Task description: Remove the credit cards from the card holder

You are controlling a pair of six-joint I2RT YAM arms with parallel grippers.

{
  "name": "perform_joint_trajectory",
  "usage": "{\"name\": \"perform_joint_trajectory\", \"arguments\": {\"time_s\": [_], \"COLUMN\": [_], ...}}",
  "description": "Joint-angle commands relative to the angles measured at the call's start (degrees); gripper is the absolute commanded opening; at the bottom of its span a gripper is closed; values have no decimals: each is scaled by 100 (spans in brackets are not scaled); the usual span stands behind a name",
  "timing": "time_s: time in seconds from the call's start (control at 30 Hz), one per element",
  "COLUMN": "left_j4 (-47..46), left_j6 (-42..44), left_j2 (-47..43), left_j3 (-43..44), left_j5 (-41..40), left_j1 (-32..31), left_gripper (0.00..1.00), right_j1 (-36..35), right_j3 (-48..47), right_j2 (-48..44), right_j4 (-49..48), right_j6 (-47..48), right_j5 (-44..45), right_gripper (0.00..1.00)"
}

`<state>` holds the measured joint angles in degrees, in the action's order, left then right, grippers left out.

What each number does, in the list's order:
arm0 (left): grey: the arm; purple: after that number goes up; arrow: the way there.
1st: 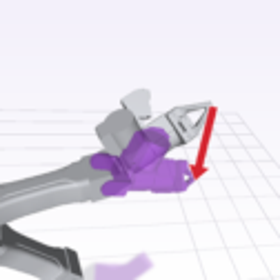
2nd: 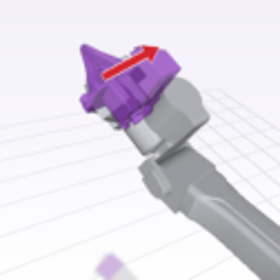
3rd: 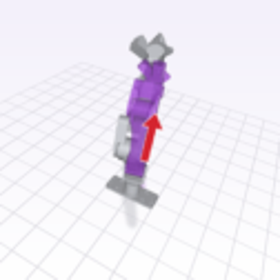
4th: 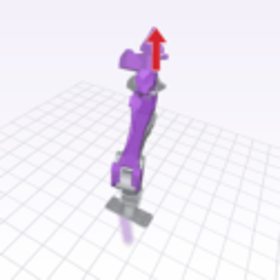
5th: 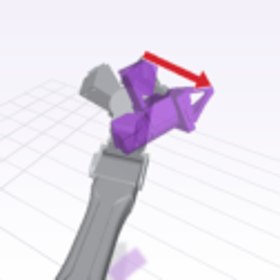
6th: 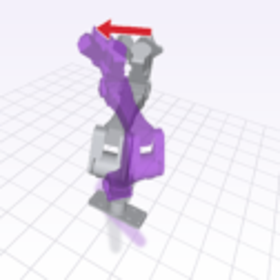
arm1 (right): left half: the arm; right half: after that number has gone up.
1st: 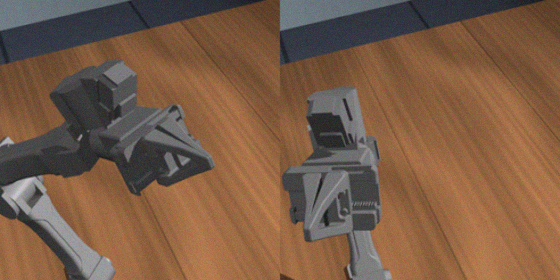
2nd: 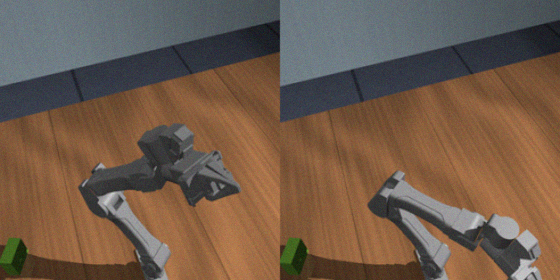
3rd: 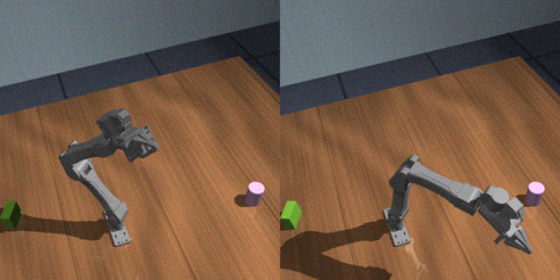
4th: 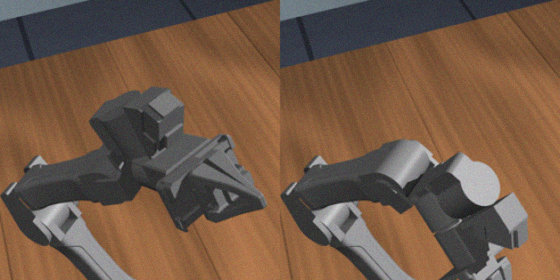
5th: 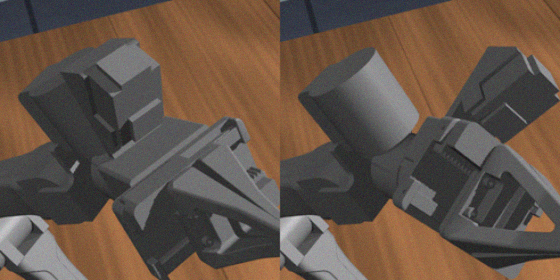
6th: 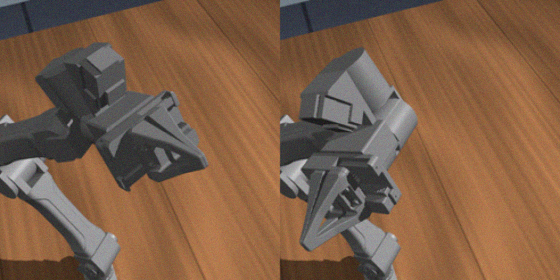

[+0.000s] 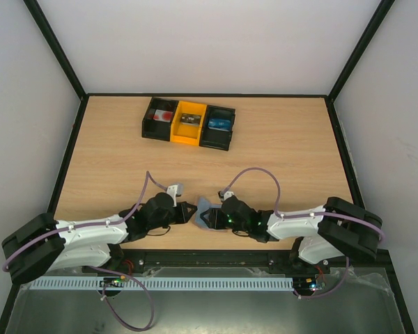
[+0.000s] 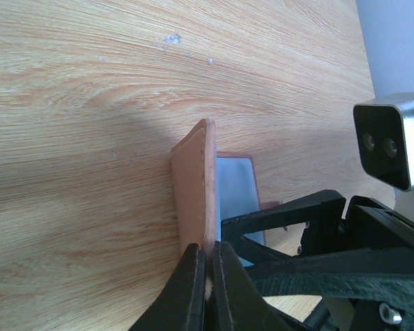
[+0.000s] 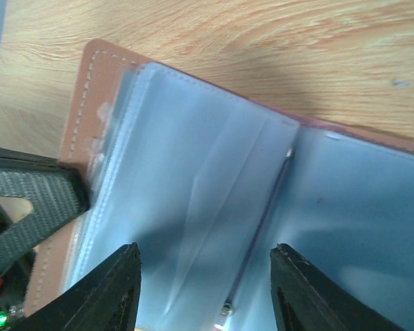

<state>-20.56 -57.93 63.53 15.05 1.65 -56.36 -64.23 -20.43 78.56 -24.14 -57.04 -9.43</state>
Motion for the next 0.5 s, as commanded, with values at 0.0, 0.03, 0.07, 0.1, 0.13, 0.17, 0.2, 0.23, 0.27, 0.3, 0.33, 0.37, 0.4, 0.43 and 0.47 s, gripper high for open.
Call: {"name": "perform_joint_trajectory", "arguments": {"time_s": [0.0,0.03,0.07,0.1,0.13,0.17,0.2,0.23,0.27,0.3,0.33,0.37,0.4,0.43,0.47], "left_j4": [83,94,99,110,110,113,112,100,94,91,87,85,87,80,75], "left_j6": [86,90,91,89,84,61,52,42,36,29,31,30,28,25,14], "left_j2": [-22,-36,-54,-71,-84,-98,-107,-112,-100,-96,-87,-74,-65,-60,-55], "left_j3": [141,146,155,148,136,135,124,116,101,92,92,93,98,98,90], "left_j5": [-33,-33,-40,-48,-65,-70,-83,-86,-94,-99,-103,-103,-103,-110,-119], "left_j1": [-35,-33,-29,-30,-33,-33,-33,-33,-33,-33,-33,-32,-33,-33,-31], "left_gripper": [3,3,3,3,3,3,3,3,3,3,3,3,3,3,3], "right_j1": [-42,-38,-38,-42,-40,-38,-42,-42,-40,-38,-37,-40,-41,-42,-39], "right_j3": [-256,-309,-341,-375,-412,-455,-478,-501,-510,-521,-528,-520,-516,-523,-525], "right_j2": [9,24,36,24,-23,-94,-198,-313,-478,-585,-662,-719,-747,-750,-738], "right_j4": [675,867,1018,1135,1202,1212,1187,1158,1140,1125,1104,1087,1048,1013,963], "right_j6": [242,263,278,276,268,271,272,260,236,210,185,146,97,63,31], "right_j5": [488,573,664,712,700,615,468,397,349,332,323,309,275,218,152], "right_gripper": [49,47,46,46,46,46,47,49,53,56,58,60,62,63,64]}}
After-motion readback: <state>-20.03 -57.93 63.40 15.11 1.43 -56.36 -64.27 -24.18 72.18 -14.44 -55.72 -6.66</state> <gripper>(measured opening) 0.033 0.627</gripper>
